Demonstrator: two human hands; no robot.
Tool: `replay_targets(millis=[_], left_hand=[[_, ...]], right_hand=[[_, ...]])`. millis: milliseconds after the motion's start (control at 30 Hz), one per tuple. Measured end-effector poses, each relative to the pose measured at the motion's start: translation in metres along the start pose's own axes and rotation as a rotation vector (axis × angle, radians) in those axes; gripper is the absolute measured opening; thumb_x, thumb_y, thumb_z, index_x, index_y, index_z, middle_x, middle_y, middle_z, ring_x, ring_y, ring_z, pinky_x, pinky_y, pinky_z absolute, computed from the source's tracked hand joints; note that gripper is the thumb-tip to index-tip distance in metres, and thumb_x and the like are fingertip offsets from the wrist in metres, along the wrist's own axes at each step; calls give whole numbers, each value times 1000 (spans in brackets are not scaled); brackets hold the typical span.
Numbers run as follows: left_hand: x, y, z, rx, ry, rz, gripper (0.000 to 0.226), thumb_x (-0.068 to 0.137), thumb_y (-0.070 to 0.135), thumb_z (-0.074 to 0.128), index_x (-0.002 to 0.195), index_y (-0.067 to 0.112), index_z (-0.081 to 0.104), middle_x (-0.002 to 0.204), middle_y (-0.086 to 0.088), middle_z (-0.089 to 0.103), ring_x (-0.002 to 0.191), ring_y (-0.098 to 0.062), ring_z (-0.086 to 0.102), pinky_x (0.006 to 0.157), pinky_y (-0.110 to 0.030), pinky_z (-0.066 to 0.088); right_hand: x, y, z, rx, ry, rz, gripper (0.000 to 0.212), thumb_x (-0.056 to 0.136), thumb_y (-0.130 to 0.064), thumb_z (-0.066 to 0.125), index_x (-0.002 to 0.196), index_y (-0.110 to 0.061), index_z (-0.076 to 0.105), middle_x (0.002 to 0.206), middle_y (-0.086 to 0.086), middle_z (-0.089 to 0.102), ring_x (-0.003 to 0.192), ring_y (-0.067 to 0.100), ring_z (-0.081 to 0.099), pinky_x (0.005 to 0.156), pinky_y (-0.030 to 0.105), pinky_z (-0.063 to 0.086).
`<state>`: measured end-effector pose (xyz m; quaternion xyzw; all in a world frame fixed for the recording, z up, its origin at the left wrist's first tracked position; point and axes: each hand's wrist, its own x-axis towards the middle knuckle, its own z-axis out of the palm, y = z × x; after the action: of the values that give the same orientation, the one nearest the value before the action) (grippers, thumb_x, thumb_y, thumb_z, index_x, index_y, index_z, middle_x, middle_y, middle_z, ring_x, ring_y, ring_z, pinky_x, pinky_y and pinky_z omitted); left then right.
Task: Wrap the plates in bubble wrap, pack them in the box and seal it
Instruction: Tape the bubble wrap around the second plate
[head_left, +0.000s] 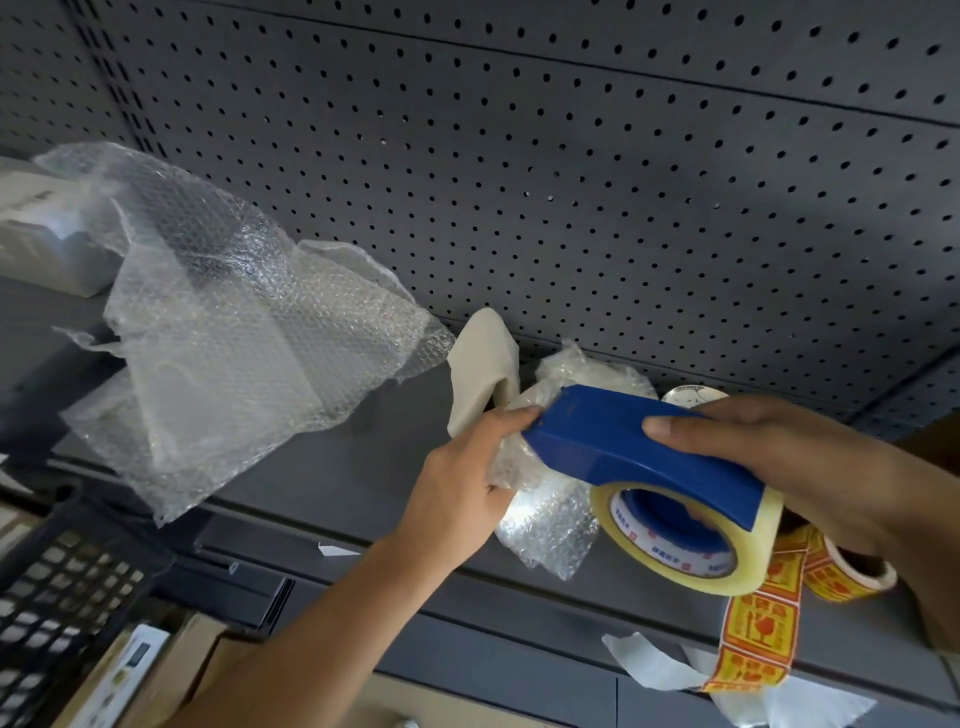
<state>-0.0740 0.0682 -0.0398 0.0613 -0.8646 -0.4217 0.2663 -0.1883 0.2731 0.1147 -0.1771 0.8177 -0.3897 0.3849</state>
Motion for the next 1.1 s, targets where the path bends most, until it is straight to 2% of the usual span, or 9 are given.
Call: replay_targets(millis=[133,200,267,367,500,700,833,967,1100], left_hand=[[1,-3,1,-35,62,-22,84,77,-13,75,126,49,47,124,33,60,112,-8,67,91,-10,51],[5,1,-1,-64,43,-91,85,82,-11,72,125,56,41,115,37,60,108,-7,67,86,-9,50],[7,2,-1,-73,28,-86,95,82,-16,64,134,59,36,125,43,53,120,1,60,94,-8,46],[10,-3,5,-29,61,46,105,72,-30,55,147,42,43,140,13,58,139,-12,52,109,-22,46],[12,-9,11,-126,195,49,92,70,-33,58,141,25,59,132,5,65,129,-14,61,107,-34,51],[17,-14,8,-204,306,-12,75,68,-32,56,129,10,69,123,3,71,116,-11,68,101,-30,54],[18,-9,1,-216,220,-5,73,73,-29,60,130,16,67,125,3,70,117,-11,66,102,-32,54],[18,-6,-9,-104,18,18,91,78,-18,66,146,40,49,130,8,59,121,5,55,98,-7,41],[16,-9,-8,-77,-69,106,88,77,-5,83,144,41,49,131,2,54,135,-4,50,104,-9,40]], right_hand=[[4,-2,-1,-17,-11,-2,73,49,-69,73,95,-13,79,94,16,77,92,41,72,85,49,55],[4,-4,0,-18,-9,4,73,51,-70,74,97,-13,79,96,16,77,93,41,72,93,54,54],[4,-6,1,-11,-6,7,74,52,-69,74,98,-12,79,97,17,77,95,43,71,96,58,51],[4,-11,4,-10,0,15,67,64,-67,78,100,-10,79,98,18,76,96,45,71,96,58,52],[4,-14,8,15,9,-3,59,71,-59,67,97,-7,79,88,19,76,75,33,71,74,42,56],[1,-12,15,79,45,-25,49,80,-56,65,77,-8,76,66,13,69,60,25,66,59,32,51],[-3,-11,13,102,56,-9,45,79,-55,66,67,-13,74,61,11,65,53,22,62,52,29,49],[-5,-10,10,63,53,0,51,73,-59,67,73,-8,75,64,13,66,55,23,62,56,31,48],[-8,-10,10,44,55,20,52,72,-60,68,73,-8,74,63,13,66,54,24,61,58,34,47]])
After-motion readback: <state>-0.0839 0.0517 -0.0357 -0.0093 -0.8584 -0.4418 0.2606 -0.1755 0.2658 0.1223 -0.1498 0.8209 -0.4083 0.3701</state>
